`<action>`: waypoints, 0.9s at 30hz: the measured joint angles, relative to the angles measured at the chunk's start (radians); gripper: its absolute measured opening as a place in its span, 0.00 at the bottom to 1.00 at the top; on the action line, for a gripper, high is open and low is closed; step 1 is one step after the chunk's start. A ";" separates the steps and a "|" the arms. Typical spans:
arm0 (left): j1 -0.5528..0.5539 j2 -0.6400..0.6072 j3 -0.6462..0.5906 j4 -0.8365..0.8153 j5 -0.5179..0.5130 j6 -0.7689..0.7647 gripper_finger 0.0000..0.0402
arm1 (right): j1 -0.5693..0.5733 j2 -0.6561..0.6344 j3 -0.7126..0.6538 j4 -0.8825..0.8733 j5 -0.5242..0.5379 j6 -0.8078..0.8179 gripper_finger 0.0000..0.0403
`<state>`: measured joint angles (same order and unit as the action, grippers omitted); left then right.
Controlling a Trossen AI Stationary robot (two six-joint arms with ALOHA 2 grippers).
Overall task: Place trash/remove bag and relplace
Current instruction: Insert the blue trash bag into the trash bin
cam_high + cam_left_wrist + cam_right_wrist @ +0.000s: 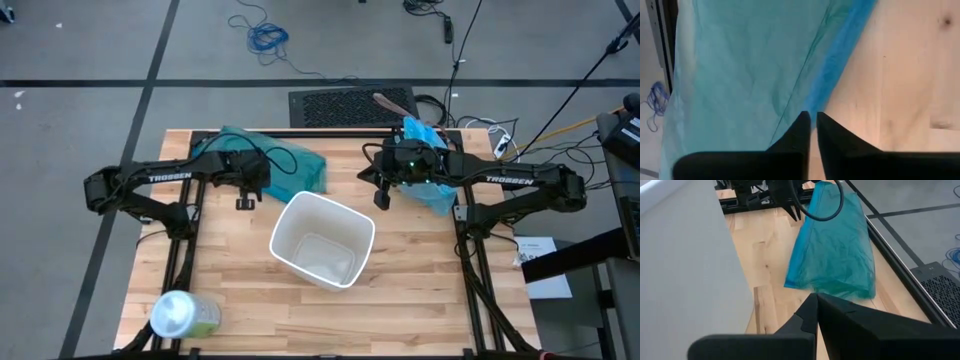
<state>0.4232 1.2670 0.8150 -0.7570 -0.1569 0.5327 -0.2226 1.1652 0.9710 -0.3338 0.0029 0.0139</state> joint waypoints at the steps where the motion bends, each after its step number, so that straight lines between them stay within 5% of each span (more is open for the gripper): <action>1: 0.000 0.003 0.000 0.000 0.002 0.000 0.10 | 0.000 0.000 0.000 -0.001 0.000 0.000 0.00; 11: 0.000 0.090 -0.028 0.058 0.015 0.007 0.28 | 0.000 0.000 0.000 -0.002 0.000 -0.005 0.00; 27: 0.035 0.273 -0.032 0.129 -0.086 -0.002 0.27 | 0.000 0.000 0.000 -0.018 0.000 -0.005 0.00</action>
<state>0.4580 1.5399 0.7834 -0.6283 -0.2430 0.5308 -0.2228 1.1652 0.9710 -0.3519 0.0025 0.0089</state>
